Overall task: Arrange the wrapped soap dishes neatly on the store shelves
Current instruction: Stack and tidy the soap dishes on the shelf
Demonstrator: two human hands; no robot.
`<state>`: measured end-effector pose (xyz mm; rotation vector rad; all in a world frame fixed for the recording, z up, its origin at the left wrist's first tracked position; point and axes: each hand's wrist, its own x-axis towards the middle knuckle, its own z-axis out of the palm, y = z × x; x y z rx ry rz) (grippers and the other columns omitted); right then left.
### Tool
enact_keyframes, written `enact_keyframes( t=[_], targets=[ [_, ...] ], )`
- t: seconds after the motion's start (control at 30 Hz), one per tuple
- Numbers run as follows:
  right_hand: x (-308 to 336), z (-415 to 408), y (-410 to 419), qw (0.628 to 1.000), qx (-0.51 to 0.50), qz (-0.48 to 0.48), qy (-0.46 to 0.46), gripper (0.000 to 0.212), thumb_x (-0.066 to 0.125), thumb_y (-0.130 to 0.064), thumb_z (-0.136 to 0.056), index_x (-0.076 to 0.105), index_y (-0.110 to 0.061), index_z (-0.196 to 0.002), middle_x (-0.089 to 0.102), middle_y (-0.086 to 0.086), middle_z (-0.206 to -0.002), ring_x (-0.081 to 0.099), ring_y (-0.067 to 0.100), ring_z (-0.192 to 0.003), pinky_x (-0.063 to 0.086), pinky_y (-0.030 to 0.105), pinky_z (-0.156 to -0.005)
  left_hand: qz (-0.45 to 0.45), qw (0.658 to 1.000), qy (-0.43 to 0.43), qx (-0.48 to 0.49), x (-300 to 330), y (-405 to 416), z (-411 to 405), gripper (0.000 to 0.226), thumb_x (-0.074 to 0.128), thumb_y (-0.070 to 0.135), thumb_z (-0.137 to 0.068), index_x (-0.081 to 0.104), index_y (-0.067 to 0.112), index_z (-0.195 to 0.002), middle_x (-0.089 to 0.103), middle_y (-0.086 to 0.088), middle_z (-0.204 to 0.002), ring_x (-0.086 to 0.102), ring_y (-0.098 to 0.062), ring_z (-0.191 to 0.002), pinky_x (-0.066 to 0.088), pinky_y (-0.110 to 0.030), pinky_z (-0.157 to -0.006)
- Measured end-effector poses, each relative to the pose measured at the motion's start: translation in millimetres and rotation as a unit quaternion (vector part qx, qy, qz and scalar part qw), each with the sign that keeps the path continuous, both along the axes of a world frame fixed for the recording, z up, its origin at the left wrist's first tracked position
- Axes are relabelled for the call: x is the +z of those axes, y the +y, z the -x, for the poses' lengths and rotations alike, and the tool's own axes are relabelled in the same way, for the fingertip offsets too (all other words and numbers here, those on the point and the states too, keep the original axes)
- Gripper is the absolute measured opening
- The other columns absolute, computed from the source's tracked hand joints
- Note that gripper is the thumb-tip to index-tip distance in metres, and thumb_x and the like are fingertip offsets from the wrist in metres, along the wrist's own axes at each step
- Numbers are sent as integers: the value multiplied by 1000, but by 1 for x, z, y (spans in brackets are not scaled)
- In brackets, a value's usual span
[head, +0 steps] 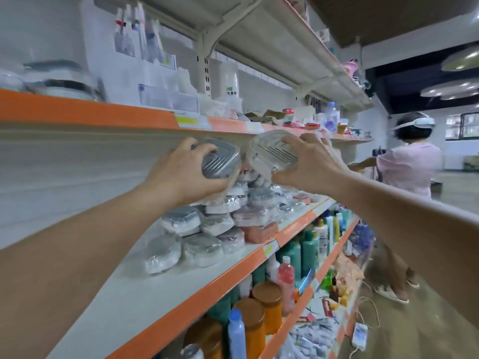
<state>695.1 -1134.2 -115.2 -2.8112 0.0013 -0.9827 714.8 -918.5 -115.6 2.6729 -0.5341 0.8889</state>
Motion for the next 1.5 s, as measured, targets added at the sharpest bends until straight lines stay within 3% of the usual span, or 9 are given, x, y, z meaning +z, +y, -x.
enact_keyframes(
  t=[0.17,0.43,0.6,0.73,0.87,1.07,1.17,1.27,1.5],
  targets=[
    [-24,-97,-37,998,-12,-8,68,83,66,-53,-75,27,-31,-145,33,7,-143,33,32,-126,35,40,-101,-16,997,34,65,-16,-36,-100,73,61,61,-72,38,35,-136,33,1,-142,42,-29,-123,37,-35,-96],
    [-49,-261,-88,991,5,-51,125,76,61,-53,-76,35,-24,-141,42,12,-130,38,33,-120,41,41,-97,-5,977,50,208,-31,-75,-223,60,57,53,-78,42,31,-132,40,-6,-129,48,-35,-110,38,-31,-78],
    [-57,-361,-100,984,8,-82,159,69,53,-56,-80,39,-19,-136,41,13,-132,36,33,-124,38,43,-97,39,958,72,276,-28,-109,-298,63,54,58,-76,42,32,-132,41,-5,-124,49,-33,-113,42,-35,-91],
    [-67,-425,-86,966,95,-86,223,98,36,-84,-57,47,-24,-134,39,13,-140,27,35,-132,29,53,-105,31,953,109,280,-26,-131,-356,67,58,52,-79,38,28,-137,34,-8,-130,34,-33,-124,42,-42,-97],
    [-81,-450,-90,961,156,-11,226,69,51,-62,-76,47,-21,-131,44,11,-135,33,33,-126,35,46,-98,10,946,144,290,-35,-128,-393,71,50,69,-77,45,25,-133,48,-7,-132,45,-31,-119,45,-40,-95],
    [-74,-461,-95,954,165,39,248,69,49,-64,-80,47,-18,-131,45,11,-133,29,35,-126,35,49,-97,-49,927,134,346,-38,-130,-398,79,28,77,-82,27,30,-145,37,-3,-148,27,-28,-138,11,-54,-112],
    [-67,-460,-95,946,179,45,268,107,24,-96,-49,51,-30,-130,48,10,-134,33,36,-127,29,55,-104,-36,939,89,330,-35,-131,-382,73,25,72,-85,25,30,-145,30,-4,-151,20,-26,-141,8,-52,-114],
    [-64,-457,-97,948,175,49,260,132,2,-102,-22,52,-41,-127,45,7,-138,33,34,-129,30,57,-103,-22,948,67,309,-30,-129,-358,65,30,65,-89,30,29,-143,32,-4,-150,24,-25,-138,16,-43,-113],
    [-60,-382,-60,951,185,36,246,78,30,-76,-75,45,-27,-135,42,6,-142,37,33,-129,32,51,-105,-45,954,19,297,-18,-98,-258,59,42,57,-90,34,27,-141,37,-4,-146,33,-26,-133,26,-35,-106]
  ],
)
